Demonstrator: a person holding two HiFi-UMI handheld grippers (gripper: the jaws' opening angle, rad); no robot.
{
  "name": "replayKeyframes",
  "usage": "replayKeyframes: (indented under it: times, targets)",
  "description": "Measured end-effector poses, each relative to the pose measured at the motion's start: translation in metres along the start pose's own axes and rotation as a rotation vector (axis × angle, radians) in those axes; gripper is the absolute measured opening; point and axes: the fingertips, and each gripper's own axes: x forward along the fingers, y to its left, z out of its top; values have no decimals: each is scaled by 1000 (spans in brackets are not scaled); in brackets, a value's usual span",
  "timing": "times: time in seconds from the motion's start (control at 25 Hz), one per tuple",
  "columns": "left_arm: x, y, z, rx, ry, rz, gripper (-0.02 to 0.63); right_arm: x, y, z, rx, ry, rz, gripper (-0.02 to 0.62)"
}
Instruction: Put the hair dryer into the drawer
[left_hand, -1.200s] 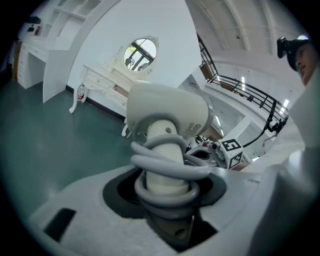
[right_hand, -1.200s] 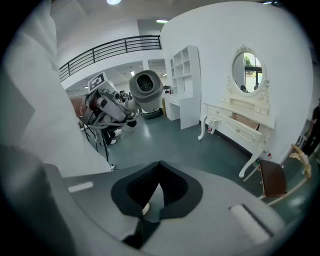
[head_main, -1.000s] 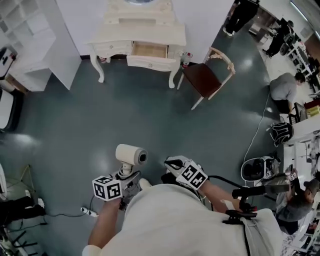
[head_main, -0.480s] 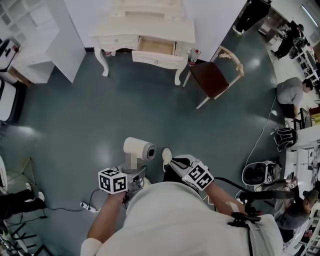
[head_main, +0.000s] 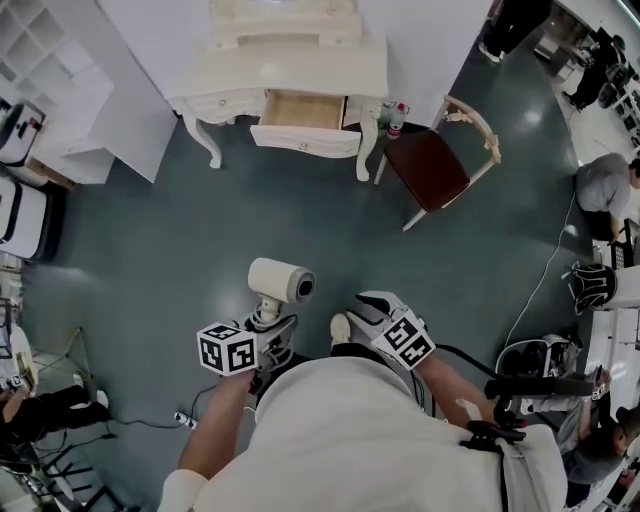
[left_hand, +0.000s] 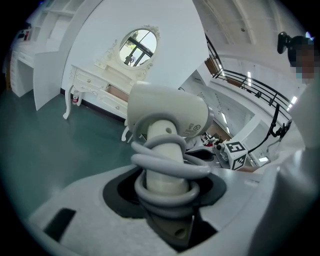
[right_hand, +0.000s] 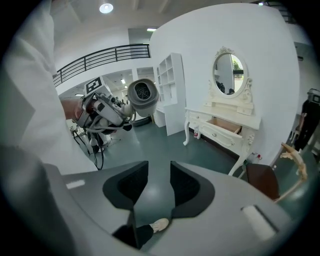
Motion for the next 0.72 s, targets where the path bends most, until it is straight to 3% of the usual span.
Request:
replayKeyframes:
  times: [0.36, 0.72]
  targets:
    - [55, -1, 67, -23, 20, 22, 224, 4, -89, 3, 59, 14, -5, 163]
    - [105, 59, 164, -5, 47, -15, 224, 51, -170, 48, 97, 26, -50, 160]
